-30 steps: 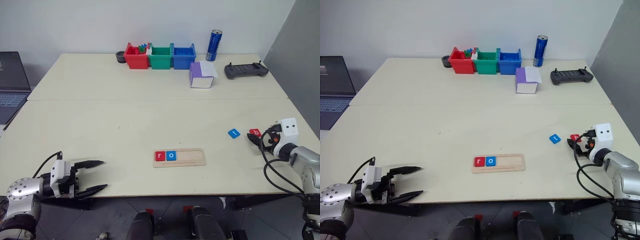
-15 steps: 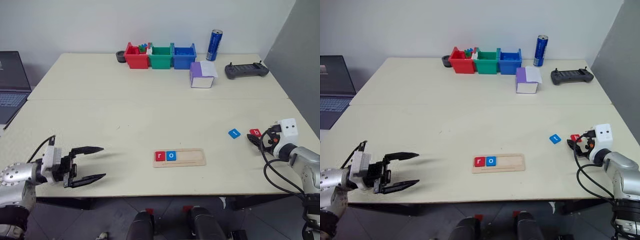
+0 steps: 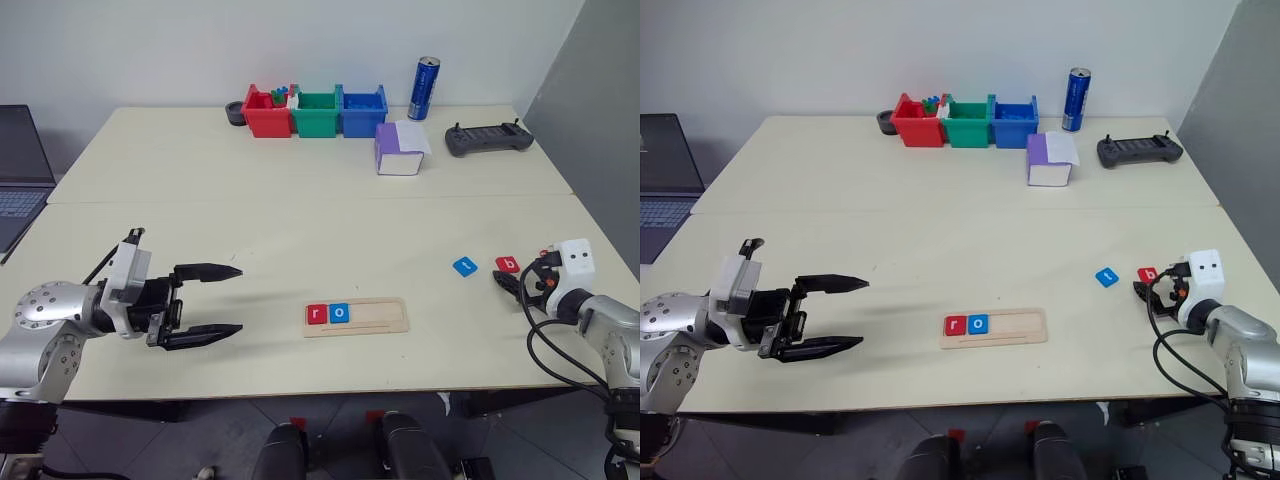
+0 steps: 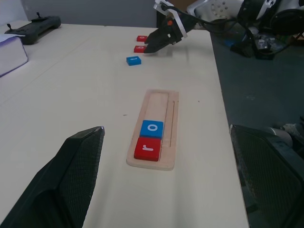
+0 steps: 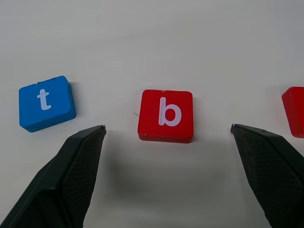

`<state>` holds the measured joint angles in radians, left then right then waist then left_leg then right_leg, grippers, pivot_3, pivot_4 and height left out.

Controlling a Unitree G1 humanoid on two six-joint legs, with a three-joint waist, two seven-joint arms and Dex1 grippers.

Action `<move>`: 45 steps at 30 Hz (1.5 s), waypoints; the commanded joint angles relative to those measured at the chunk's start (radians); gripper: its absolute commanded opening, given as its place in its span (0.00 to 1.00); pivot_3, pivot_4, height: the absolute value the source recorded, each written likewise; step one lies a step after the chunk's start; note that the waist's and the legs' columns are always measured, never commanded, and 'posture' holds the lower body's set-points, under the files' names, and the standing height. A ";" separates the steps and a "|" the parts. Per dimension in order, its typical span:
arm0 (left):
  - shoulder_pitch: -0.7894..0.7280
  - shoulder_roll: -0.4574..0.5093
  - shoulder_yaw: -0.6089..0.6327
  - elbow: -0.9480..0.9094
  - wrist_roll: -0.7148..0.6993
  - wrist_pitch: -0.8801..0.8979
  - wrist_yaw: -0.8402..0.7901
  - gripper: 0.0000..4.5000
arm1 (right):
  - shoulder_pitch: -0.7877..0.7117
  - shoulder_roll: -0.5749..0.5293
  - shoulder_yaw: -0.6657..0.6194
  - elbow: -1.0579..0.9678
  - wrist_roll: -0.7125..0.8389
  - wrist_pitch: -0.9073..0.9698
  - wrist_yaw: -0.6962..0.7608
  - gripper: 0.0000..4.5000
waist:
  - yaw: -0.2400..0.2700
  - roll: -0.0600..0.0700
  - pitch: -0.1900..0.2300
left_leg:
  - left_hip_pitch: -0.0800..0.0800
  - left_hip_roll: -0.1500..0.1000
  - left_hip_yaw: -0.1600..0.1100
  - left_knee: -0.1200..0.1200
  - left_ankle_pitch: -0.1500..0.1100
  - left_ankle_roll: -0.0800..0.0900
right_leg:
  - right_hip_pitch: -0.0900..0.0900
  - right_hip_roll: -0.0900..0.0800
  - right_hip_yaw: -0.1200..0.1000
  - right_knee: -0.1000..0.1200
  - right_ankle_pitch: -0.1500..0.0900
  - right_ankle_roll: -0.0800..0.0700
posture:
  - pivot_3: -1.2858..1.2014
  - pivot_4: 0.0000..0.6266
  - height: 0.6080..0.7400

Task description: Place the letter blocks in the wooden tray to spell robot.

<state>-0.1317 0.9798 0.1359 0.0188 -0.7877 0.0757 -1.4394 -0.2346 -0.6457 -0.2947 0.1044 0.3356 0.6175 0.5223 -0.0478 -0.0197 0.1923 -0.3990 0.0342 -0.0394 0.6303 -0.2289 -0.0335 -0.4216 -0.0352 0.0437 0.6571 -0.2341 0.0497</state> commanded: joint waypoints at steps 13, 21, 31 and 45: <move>0.057 -0.021 0.110 -0.105 0.036 0.098 0.001 0.99 | -0.027 0.000 -0.003 -0.035 0.006 0.004 -0.003 1.00 | -0.003 0.000 0.000 | 0.000 0.000 0.000 0.000 0.000 0.000 | 0.000 0.000 0.000 0.000 0.000 0.000 | 0.52 0.24 1.00; 0.054 -0.026 0.130 -0.092 0.057 0.102 -0.021 0.99 | -0.039 0.009 -0.001 -0.028 0.003 -0.005 -0.009 1.00 | -0.003 0.000 0.000 | 0.000 0.000 0.000 0.000 0.000 0.000 | 0.000 0.000 0.000 0.000 0.000 0.000 | 0.52 0.24 1.00; 0.081 -0.053 0.151 -0.075 0.081 0.077 -0.042 0.99 | -0.069 0.002 0.000 -0.003 -0.004 -0.006 -0.002 1.00 | -0.003 0.000 0.000 | 0.000 0.000 0.000 0.000 0.000 0.000 | 0.000 0.000 0.000 0.000 0.000 0.000 | 0.52 0.24 1.00; 0.064 -0.079 0.157 -0.006 0.119 0.024 -0.090 0.99 | -0.092 0.024 0.038 0.083 -0.020 -0.011 -0.004 1.00 | -0.004 0.000 0.000 | 0.000 0.000 0.000 0.000 0.000 0.000 | 0.000 0.000 0.000 0.000 0.000 0.000 | 0.52 0.24 1.00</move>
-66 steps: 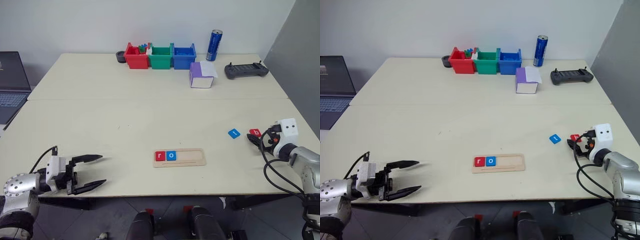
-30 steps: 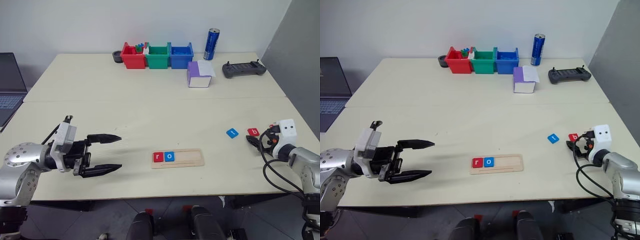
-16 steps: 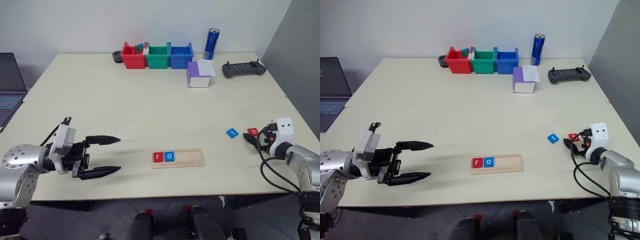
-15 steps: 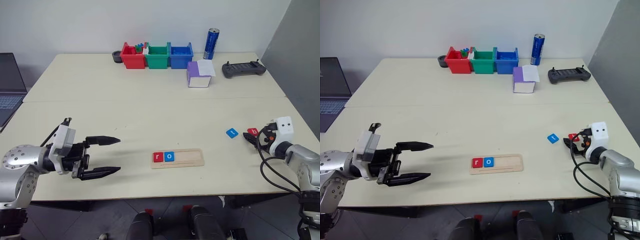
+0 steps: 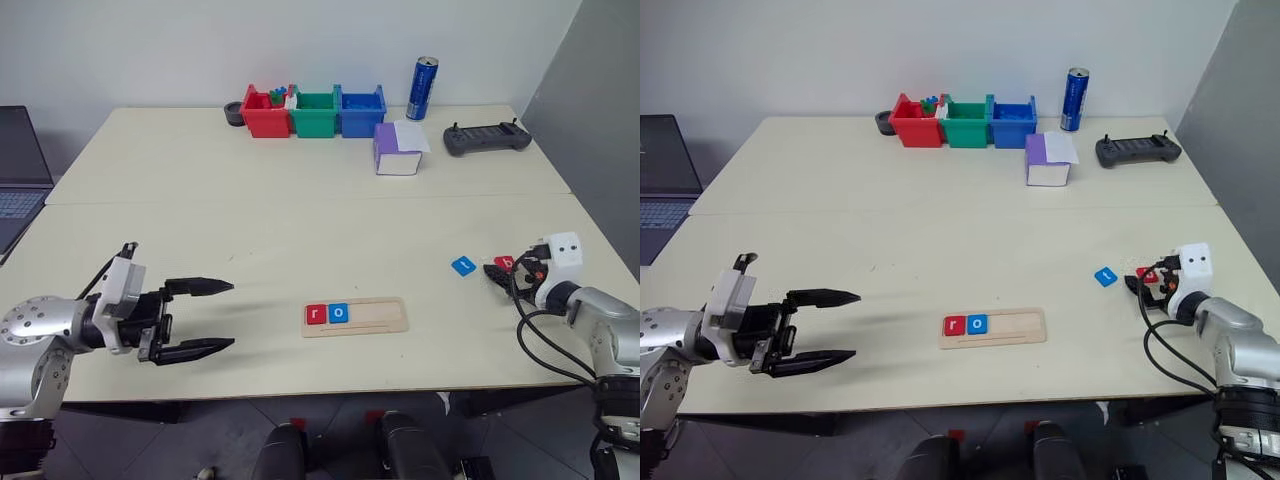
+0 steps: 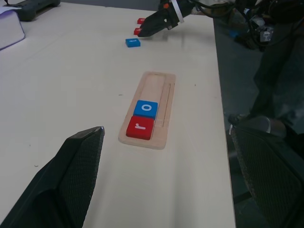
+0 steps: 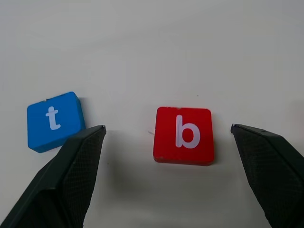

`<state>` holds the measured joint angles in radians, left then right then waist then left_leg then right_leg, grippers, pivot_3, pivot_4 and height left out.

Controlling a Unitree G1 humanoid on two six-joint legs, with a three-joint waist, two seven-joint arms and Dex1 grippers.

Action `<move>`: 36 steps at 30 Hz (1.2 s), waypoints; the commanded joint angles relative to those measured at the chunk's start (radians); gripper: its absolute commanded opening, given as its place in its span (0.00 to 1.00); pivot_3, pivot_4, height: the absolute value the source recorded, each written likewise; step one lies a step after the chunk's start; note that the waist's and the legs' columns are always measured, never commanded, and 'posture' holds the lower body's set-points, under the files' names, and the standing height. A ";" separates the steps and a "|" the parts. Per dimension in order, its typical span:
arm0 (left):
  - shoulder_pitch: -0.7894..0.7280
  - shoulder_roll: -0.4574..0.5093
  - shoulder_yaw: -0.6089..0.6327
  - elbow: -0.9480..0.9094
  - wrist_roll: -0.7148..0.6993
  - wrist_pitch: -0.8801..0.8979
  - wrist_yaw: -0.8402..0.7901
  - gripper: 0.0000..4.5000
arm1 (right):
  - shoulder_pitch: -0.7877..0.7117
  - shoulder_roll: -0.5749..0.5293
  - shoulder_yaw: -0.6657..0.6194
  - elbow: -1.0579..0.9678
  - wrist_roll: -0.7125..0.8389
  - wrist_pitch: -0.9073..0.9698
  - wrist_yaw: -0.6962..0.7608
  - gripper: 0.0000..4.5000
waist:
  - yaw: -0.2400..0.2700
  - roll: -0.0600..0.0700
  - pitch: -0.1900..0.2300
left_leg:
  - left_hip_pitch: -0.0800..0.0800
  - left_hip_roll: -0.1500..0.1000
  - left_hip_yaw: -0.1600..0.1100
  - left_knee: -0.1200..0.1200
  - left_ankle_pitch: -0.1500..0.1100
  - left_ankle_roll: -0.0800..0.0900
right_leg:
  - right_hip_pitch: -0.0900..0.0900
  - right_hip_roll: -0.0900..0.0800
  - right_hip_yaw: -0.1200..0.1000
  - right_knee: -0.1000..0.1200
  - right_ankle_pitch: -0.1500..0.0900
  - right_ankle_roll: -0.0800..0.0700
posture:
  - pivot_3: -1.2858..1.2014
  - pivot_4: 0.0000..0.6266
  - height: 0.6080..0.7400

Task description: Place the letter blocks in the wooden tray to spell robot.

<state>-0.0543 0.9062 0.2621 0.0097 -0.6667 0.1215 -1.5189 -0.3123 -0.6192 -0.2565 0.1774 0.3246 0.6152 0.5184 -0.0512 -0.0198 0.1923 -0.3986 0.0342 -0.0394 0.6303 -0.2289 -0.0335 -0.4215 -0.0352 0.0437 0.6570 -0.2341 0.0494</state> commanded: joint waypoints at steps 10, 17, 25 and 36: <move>-0.024 -0.012 0.031 0.038 0.009 -0.043 -0.017 1.00 | -0.028 0.024 -0.003 0.034 -0.007 -0.021 -0.013 0.39 | -0.004 -0.001 0.000 | 0.000 0.000 0.000 0.000 0.000 0.000 | 0.000 0.000 0.000 0.000 0.000 0.000 | 0.52 0.24 1.00; -0.038 -0.010 0.026 0.069 0.021 -0.055 -0.031 1.00 | 0.018 0.020 -0.009 -0.047 0.011 0.011 -0.013 0.32 | -0.004 -0.001 0.000 | 0.000 0.000 0.000 0.000 0.000 0.000 | 0.000 0.000 0.000 0.000 0.000 0.000 | 0.52 0.24 1.00; -0.078 -0.010 0.014 0.149 0.050 -0.093 -0.076 1.00 | 0.249 0.082 -0.073 -0.493 0.103 0.195 -0.106 0.32 | 0.002 -0.001 -0.001 | 0.000 0.000 -0.001 -0.001 0.000 0.000 | 0.000 0.000 -0.001 0.001 0.001 0.002 | 0.52 0.24 1.00; -0.169 -0.010 -0.073 0.256 0.060 -0.158 -0.096 1.00 | 0.402 0.206 -0.012 -0.712 0.126 0.303 -0.215 0.32 | 0.002 -0.004 -0.003 | 0.001 0.002 -0.001 0.000 0.000 0.000 | 0.000 0.001 -0.002 0.001 -0.001 -0.001 | 0.52 0.24 1.00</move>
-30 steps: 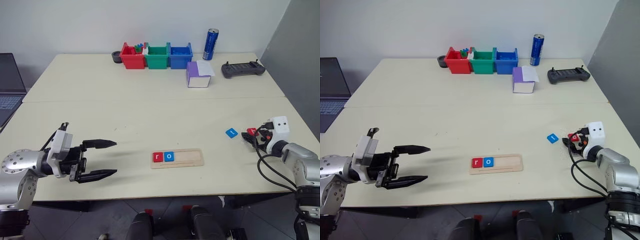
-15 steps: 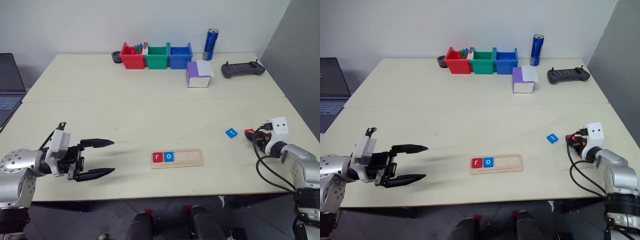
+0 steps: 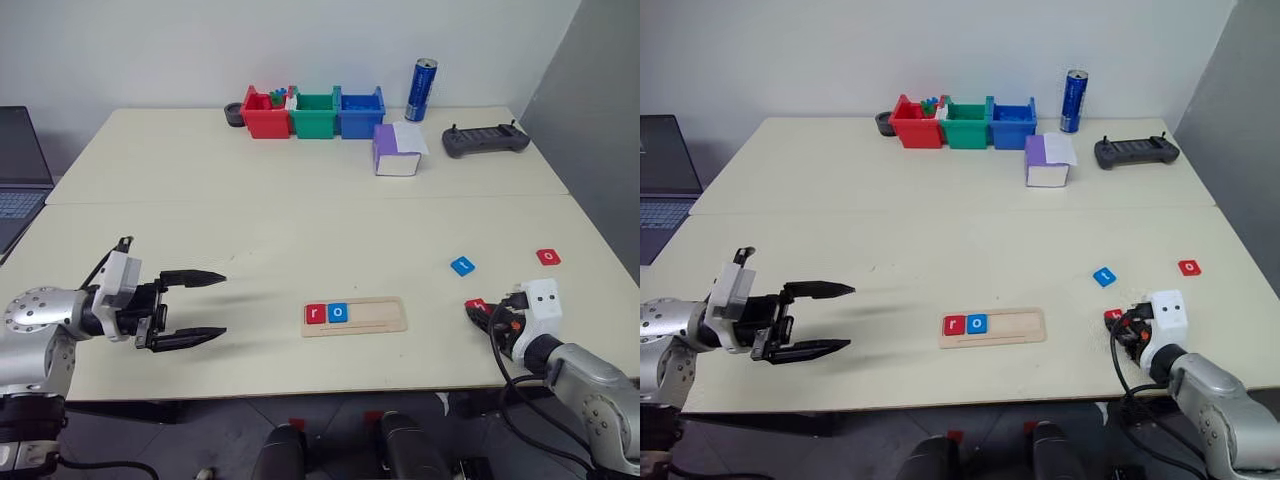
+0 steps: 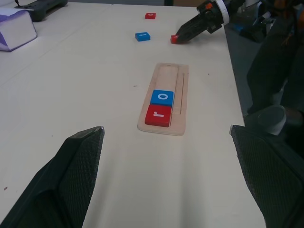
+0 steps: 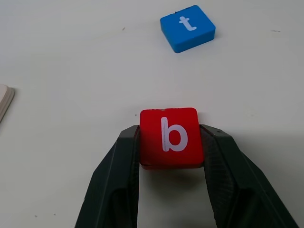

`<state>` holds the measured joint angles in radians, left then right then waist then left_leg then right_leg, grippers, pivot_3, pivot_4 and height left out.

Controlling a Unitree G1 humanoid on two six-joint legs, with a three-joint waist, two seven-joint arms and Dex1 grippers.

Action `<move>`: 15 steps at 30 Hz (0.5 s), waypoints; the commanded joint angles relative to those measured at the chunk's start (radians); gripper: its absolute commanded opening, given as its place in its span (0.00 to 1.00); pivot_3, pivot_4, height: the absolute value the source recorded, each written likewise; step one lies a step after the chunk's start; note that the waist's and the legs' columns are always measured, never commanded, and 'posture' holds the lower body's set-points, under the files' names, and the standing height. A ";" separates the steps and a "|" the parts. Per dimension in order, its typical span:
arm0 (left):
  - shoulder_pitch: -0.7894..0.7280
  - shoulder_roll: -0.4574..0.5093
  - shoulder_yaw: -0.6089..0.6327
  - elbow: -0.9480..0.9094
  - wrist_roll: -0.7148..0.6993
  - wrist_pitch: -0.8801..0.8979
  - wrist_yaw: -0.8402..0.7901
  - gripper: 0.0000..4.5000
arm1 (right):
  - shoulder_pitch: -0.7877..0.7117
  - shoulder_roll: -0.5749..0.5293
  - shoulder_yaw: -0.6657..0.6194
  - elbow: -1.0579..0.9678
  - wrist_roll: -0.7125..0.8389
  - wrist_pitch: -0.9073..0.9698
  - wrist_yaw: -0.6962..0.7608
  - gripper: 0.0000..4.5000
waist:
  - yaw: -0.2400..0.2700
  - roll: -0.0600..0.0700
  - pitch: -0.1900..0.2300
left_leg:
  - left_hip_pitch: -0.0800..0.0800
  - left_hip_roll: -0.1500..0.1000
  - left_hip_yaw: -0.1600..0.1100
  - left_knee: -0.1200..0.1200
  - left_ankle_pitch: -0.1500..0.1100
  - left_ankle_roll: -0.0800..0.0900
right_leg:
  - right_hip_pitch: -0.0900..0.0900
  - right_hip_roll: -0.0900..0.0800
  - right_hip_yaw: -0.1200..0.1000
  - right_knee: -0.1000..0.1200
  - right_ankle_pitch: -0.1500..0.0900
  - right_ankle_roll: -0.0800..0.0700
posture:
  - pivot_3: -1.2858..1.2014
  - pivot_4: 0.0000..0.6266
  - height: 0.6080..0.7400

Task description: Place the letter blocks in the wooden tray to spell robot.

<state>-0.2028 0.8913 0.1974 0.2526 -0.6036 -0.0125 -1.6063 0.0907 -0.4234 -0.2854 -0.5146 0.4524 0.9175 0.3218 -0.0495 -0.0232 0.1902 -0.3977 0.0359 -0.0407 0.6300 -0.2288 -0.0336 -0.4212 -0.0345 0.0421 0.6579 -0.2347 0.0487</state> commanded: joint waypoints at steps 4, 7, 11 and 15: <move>-0.021 0.013 -0.020 0.024 -0.010 -0.041 -0.008 1.00 | 0.012 0.013 0.054 -0.037 0.010 0.008 -0.011 0.32 | -0.001 -0.003 -0.002 | 0.000 0.005 0.000 0.000 0.000 0.000 | 0.000 0.005 0.000 -0.001 0.000 -0.001 | 0.52 0.24 1.00; -0.017 0.018 -0.020 0.029 -0.006 -0.053 -0.008 1.00 | 0.019 0.012 0.092 -0.048 0.014 0.026 -0.007 0.32 | 0.000 -0.004 -0.002 | 0.000 0.011 0.000 0.000 0.000 0.000 | 0.000 0.011 -0.001 -0.001 0.000 -0.004 | 0.52 0.24 1.00; -0.012 0.024 -0.021 0.032 -0.010 -0.062 -0.008 1.00 | -0.018 0.036 0.082 -0.014 0.023 0.092 -0.047 0.32 | -0.003 -0.005 -0.003 | 0.003 0.014 0.000 -0.002 0.000 0.000 | 0.000 0.014 -0.001 0.001 -0.001 -0.007 | 0.52 0.24 1.00; -0.004 0.028 -0.021 0.028 -0.017 -0.063 -0.008 1.00 | -0.029 0.024 0.092 -0.022 0.025 0.116 -0.037 0.62 | -0.003 -0.010 -0.006 | 0.005 0.014 0.000 -0.002 0.000 0.000 | 0.000 0.015 0.000 0.001 -0.001 -0.007 | 0.52 0.24 1.00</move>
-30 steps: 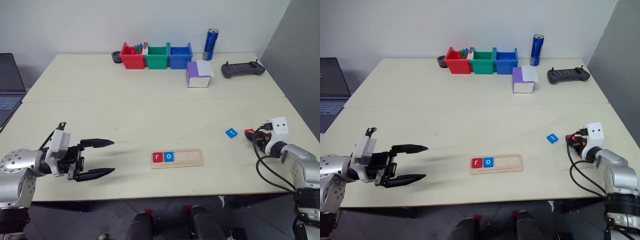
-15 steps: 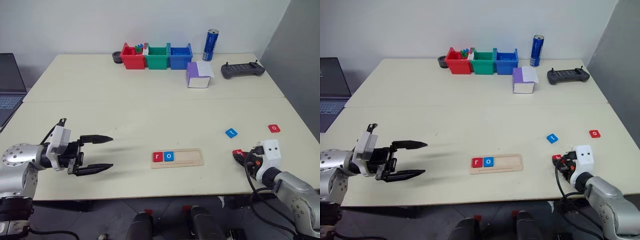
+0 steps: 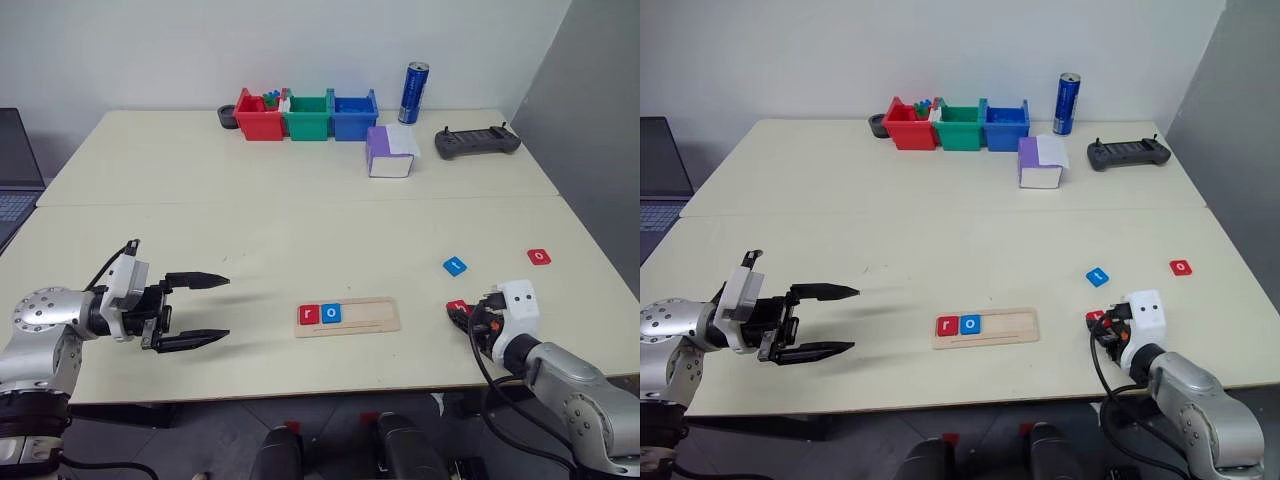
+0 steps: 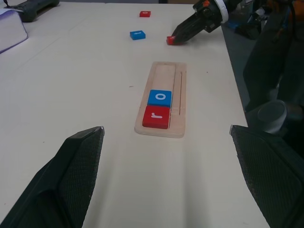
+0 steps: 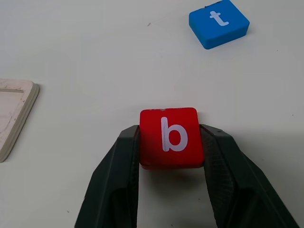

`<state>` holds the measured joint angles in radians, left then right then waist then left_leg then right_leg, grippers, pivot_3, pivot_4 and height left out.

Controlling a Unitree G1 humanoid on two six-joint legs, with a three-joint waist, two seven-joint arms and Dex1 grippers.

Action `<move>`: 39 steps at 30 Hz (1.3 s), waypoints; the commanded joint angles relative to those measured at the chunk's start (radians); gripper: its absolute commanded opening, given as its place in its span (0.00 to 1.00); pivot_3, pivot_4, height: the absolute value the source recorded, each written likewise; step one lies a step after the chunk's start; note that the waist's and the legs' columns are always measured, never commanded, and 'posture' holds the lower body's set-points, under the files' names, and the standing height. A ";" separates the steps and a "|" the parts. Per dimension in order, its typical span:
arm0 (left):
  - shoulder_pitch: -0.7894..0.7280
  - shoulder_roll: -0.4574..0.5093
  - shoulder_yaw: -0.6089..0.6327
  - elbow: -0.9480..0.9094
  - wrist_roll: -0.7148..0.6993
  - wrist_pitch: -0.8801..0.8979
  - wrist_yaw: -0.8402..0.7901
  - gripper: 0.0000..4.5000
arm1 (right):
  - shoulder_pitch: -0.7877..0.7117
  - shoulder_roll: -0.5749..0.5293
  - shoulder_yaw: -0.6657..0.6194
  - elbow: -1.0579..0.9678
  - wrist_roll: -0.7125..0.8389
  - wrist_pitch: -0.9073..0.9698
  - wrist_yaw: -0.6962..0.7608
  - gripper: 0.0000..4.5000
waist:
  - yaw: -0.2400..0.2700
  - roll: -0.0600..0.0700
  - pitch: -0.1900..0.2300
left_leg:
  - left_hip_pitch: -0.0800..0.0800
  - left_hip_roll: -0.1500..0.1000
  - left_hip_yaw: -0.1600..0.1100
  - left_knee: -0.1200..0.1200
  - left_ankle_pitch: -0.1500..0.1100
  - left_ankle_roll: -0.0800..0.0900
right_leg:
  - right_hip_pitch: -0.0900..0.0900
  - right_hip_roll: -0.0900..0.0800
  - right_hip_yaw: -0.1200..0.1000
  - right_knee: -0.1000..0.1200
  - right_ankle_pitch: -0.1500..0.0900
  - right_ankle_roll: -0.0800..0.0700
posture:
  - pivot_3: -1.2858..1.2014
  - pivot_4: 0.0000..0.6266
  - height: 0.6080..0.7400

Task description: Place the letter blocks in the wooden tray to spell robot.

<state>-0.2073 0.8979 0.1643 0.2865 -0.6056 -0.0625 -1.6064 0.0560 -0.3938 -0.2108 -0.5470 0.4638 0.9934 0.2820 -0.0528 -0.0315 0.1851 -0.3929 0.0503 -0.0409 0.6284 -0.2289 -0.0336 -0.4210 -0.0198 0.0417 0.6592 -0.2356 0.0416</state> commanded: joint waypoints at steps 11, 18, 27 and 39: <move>-0.007 0.029 0.010 -0.009 -0.008 -0.006 -0.008 1.00 | -0.095 -0.264 -0.012 -0.037 0.079 0.035 0.208 0.99 | 0.005 0.001 0.000 | -0.004 -0.001 0.000 0.000 0.000 0.000 | -0.002 -0.001 0.001 -0.001 0.000 0.000 | 0.52 0.24 1.00; -0.008 0.020 0.023 -0.025 -0.002 0.009 -0.008 1.00 | -0.180 -0.533 0.093 0.253 -0.001 -0.300 0.622 0.99 | 0.006 0.001 0.000 | -0.005 -0.002 0.000 -0.001 0.000 0.000 | -0.002 0.000 0.001 -0.002 -0.001 -0.002 | 0.52 0.24 1.00; 0.008 0.021 0.040 -0.060 0.003 0.041 0.008 1.00 | -0.504 -0.608 0.378 0.703 -0.205 -0.773 1.153 0.99 | -0.004 0.003 0.002 | -0.004 -0.001 0.001 0.000 0.000 0.000 | -0.002 0.000 0.001 -0.001 -0.001 -0.001 | 0.52 0.24 1.00; 0.072 0.026 0.095 -0.158 -0.013 0.091 0.028 1.00 | -0.713 -0.516 0.523 1.143 -0.395 -1.199 1.312 0.99 | 0.002 0.005 0.003 | -0.004 -0.002 0.001 0.000 0.000 0.000 | -0.003 0.000 0.001 0.000 -0.001 -0.001 | 0.52 0.24 1.00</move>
<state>-0.1442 0.9120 0.2247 0.1600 -0.6056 0.0211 -1.5840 -0.6361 -0.9128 0.3158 0.5714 0.0849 -0.1558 1.5248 -0.0511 -0.0264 0.1884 -0.3968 0.0486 -0.0399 0.6286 -0.2291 -0.0334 -0.4238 -0.0196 0.0425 0.6597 -0.2364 0.0399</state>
